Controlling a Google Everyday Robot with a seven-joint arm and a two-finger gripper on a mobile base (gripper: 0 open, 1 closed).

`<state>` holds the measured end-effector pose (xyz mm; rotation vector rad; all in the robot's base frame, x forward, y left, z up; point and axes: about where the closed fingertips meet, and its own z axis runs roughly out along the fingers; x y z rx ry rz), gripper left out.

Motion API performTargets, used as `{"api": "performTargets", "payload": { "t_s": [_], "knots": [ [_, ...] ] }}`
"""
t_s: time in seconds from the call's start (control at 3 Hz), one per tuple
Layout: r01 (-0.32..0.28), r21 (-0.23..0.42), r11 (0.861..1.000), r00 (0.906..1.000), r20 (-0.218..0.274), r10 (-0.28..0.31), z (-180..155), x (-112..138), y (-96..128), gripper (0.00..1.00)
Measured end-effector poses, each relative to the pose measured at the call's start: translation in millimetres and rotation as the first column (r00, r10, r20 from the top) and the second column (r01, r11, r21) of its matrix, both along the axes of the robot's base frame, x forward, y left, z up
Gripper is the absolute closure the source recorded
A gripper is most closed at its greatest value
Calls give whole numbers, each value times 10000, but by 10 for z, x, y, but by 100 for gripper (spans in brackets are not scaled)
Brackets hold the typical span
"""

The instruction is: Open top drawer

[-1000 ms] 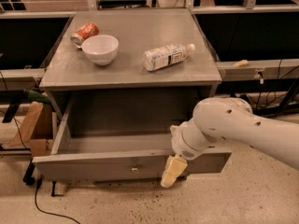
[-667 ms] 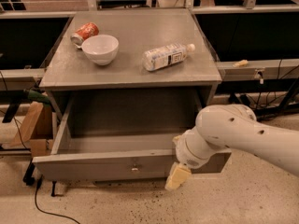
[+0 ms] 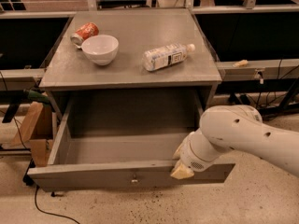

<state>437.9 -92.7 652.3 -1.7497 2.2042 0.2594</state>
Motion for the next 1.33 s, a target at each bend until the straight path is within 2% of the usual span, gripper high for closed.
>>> {"api": "performTargets", "payload": {
  "t_s": [0.33,0.67,1.0,1.33],
  "knots": [
    [133,-181,9997,9999,-99,-134,-2,-97,-88,95],
    [117,-399,9991,9997,-229,-127,-4,-238,-156,100],
    [46,-497,9988,9994,-352,-64,-8,-342,-165,81],
    [-46,-587,9983,9989,-478,18,-15,-435,-172,58]
  ]
}}
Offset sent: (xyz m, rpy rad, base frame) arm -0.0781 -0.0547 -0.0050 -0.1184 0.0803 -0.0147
